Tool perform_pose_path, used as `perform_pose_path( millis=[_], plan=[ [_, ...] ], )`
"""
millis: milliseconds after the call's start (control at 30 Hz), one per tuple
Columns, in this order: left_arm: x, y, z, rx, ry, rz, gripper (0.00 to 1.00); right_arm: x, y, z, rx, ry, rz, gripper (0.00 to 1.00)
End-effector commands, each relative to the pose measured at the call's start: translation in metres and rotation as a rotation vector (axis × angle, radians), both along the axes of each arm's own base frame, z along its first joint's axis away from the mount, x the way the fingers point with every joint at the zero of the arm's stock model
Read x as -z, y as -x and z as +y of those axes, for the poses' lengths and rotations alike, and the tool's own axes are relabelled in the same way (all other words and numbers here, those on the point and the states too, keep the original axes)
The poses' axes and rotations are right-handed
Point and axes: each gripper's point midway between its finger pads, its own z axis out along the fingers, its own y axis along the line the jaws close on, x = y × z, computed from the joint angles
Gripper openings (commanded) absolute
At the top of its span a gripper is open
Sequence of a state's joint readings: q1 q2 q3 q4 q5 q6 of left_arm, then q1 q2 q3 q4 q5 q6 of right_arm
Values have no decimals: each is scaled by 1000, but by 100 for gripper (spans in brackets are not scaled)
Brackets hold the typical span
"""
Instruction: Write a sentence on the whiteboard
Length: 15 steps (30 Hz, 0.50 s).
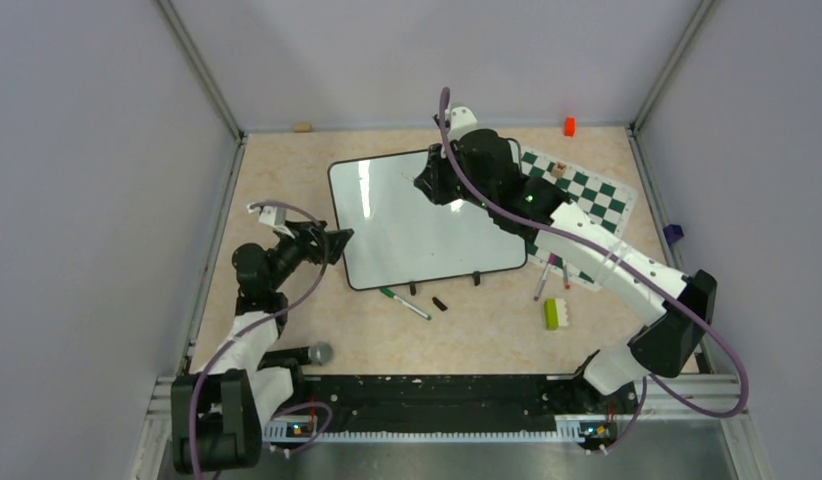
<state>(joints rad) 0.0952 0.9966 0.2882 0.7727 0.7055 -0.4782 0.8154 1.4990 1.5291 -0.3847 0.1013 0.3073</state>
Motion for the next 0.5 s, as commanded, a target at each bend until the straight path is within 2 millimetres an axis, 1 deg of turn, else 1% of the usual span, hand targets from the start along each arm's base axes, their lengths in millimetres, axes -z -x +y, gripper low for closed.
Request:
perform_pose_path(
  millis=[0,100,167,233,300,333,400,467],
  plan=[
    [9,-10,15,-51,20,55,99,-24,3,13,-44,-71,-27,0],
    [9,-9,27,-38,142,46,99,-25,3,16,-52,-79,-26,0],
    [10,-7,33,4,227,54,99,-23,3,18,-53,-82,-22,0],
    [4,-3,30,92,278,29,99,-18,4,19,-61,-85,-10,0],
    [13,-10,27,169,311,100,99,-14,5,23,-72,-92,0,0],
    [18,-14,26,185,319,124,99,-13,6,25,-83,-96,4,0],
    [20,-15,26,181,312,120,99,-15,5,27,-86,-99,3,0],
    [14,-11,25,178,291,88,99,-19,7,30,-105,-109,2,0]
  ],
)
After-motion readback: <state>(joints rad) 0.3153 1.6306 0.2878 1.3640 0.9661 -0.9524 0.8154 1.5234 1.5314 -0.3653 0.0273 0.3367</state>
